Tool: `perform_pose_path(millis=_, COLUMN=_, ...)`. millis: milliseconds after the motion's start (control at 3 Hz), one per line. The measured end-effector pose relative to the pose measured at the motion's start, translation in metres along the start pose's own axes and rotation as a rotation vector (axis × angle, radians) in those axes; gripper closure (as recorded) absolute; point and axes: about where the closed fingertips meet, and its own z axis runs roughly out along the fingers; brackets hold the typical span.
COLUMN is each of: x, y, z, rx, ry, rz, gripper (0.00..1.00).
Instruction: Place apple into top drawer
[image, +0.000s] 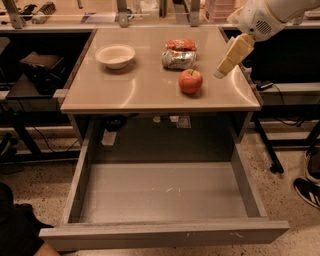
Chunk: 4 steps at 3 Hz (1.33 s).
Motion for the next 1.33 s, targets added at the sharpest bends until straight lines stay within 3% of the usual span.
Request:
perform_pose_path(millis=333, x=0.0, y=0.0, z=0.0, rx=0.0, ry=0.0, rz=0.0, gripper=0.0)
perform_pose_path(millis=667, x=0.006, y=0.005, z=0.048, rx=-0.056, ry=-0.03, rz=0.018, gripper=0.0)
perform_pose_path(millis=1333, x=0.019, y=0.003, z=0.161, rx=-0.185, ry=-0.094, rz=0.148, gripper=0.0)
